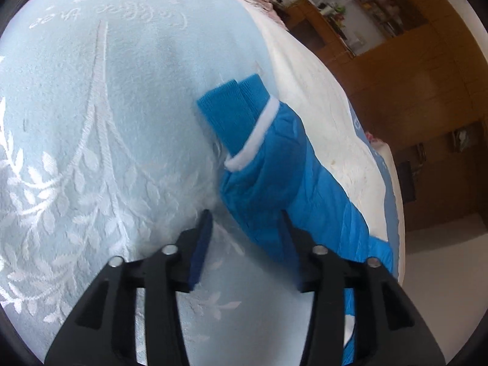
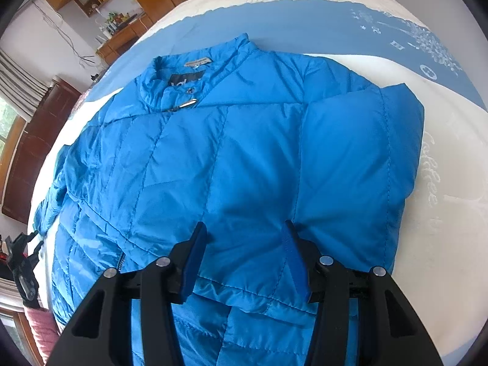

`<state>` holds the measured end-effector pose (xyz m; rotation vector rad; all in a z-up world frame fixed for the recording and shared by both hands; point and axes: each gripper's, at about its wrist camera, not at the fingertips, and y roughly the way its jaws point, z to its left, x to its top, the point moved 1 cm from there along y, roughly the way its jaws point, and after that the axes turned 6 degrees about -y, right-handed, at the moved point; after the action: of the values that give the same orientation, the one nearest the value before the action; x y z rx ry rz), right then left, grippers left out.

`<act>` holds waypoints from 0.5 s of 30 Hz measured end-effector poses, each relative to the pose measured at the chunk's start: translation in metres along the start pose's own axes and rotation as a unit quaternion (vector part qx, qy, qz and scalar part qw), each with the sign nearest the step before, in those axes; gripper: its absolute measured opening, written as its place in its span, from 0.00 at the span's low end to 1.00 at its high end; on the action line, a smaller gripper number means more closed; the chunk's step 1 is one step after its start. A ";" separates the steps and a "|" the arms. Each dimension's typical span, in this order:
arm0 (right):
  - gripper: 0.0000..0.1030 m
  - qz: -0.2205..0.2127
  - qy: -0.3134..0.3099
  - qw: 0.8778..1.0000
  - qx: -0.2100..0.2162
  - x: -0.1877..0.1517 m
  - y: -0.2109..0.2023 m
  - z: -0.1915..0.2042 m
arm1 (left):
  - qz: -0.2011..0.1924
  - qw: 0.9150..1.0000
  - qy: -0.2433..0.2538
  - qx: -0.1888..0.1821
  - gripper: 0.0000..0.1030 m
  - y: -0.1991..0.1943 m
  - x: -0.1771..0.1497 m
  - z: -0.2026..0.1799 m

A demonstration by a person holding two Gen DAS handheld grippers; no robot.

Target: Fold large clothes

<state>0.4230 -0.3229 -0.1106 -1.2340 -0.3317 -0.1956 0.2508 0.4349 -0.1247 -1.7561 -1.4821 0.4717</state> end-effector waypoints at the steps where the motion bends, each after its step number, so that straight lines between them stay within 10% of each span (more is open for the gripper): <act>1: 0.50 0.000 0.000 1.000 -0.001 0.000 0.000 0.000 | -0.001 1.000 -0.004 -0.006 0.50 0.003 0.002 -0.002; 7: 0.52 -0.010 0.000 1.000 0.005 -0.003 -0.001 -0.001 | -0.004 1.000 -0.004 -0.013 0.49 0.035 0.015 -0.023; 9: 0.52 -0.011 0.004 1.000 0.014 -0.003 -0.002 -0.004 | -0.016 1.000 0.000 0.005 0.28 0.038 0.016 -0.028; 15: 0.51 -0.004 0.000 1.000 0.014 -0.004 -0.002 -0.004 | -0.037 0.999 -0.009 -0.004 0.16 0.035 0.011 -0.020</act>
<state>0.4190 -0.3276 -0.1115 -1.2048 -0.3391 -0.1980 0.2906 0.4380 -0.1362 -1.7010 -1.5574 0.4469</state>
